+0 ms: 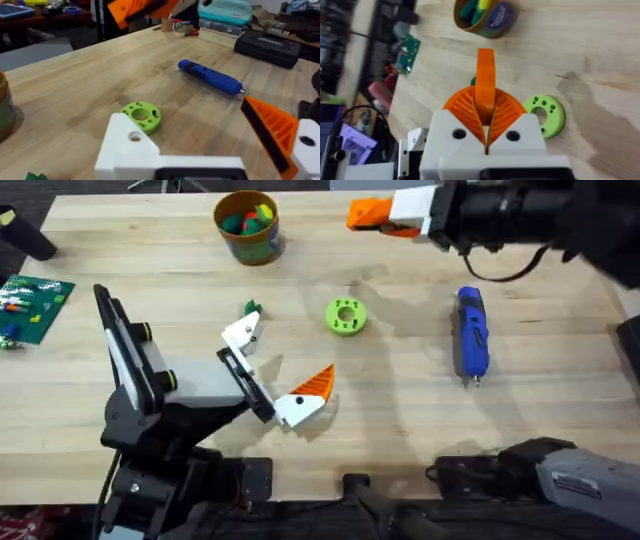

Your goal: Pick up the gripper from the table and insert it into the empty holder that is missing its gripper. Then pick up a screw, insert it into the mounting hole, and use the screwdriver to tighten it. Finally, clean up the table by picking up the vegetable and placing it into the bucket.

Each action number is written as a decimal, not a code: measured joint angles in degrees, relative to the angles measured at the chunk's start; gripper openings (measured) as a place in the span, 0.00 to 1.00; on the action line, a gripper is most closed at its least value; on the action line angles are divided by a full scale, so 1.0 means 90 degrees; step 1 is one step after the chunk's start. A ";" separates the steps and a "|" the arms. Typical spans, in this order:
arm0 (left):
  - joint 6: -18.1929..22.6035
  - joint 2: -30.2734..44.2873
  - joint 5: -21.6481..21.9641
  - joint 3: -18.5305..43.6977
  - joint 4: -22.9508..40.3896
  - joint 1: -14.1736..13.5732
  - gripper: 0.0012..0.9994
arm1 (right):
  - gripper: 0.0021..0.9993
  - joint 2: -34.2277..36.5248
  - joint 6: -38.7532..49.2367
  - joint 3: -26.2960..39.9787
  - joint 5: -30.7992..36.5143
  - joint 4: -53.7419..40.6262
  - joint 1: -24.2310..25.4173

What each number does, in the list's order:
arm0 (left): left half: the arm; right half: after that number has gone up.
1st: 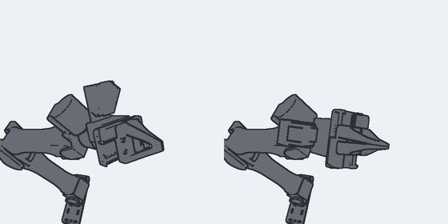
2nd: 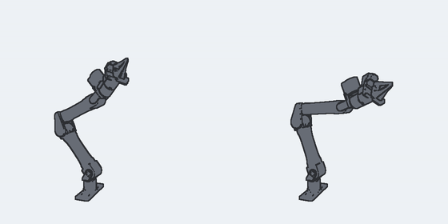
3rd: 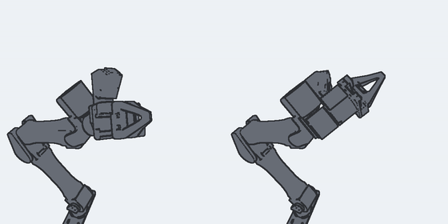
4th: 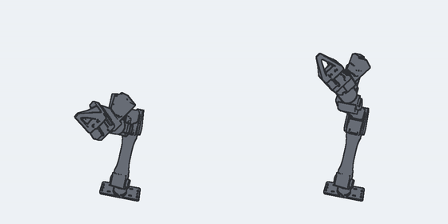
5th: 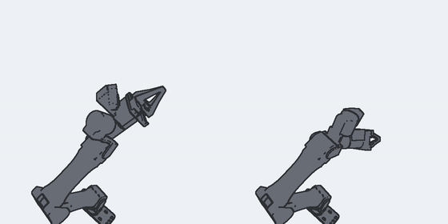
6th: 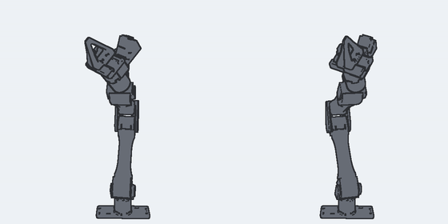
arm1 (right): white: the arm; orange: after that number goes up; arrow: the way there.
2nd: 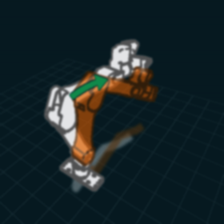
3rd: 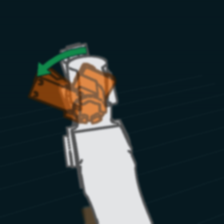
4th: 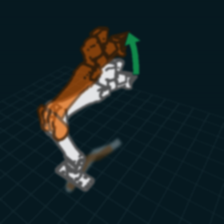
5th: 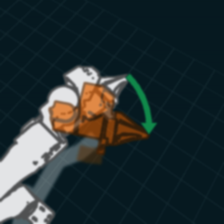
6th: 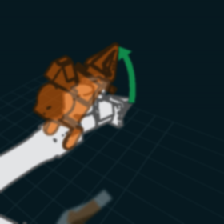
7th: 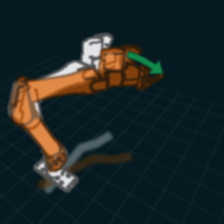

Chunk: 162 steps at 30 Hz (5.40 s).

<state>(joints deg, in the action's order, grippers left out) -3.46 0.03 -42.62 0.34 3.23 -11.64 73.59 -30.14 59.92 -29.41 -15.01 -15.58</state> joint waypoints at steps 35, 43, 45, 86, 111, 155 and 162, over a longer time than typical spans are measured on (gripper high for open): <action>0.0000 0.0000 0.0000 0.0000 0.0000 0.0000 0.99 | 0.01 0.1200 -0.3040 -0.1945 -0.4260 0.6152 0.0461; 0.0000 0.0000 0.0001 0.0000 0.0002 0.0000 0.99 | 0.01 0.1895 -0.4184 -0.2023 -0.5336 0.6398 0.0465; 0.0000 0.0000 -0.0001 0.0000 0.0002 0.0000 0.99 | 0.01 0.2080 -0.4302 -0.2023 -0.5598 0.6412 0.0465; 0.0000 0.0000 -0.0002 0.0000 -0.0001 0.0000 0.99 | 0.01 0.3865 -0.5831 -0.1587 -0.6385 0.9153 -0.0543; 0.0000 0.0000 0.0000 0.0000 0.0002 0.0000 0.99 | 0.01 0.3880 -0.6706 -0.2213 -0.6387 1.0093 -0.0967; 0.0000 0.0001 0.0001 0.0000 0.0002 0.0000 0.99 | 0.01 0.3879 -0.7345 -0.1883 -0.6387 1.0047 -0.1115; 0.0000 0.0000 0.0000 0.0000 0.0001 0.0000 0.99 | 0.01 0.3879 -0.7345 -0.1831 -0.6387 1.0047 -0.1181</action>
<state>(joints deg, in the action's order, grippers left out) -3.46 0.03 -42.62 0.34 3.24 -11.64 108.50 -96.25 43.44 -86.89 75.42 -26.21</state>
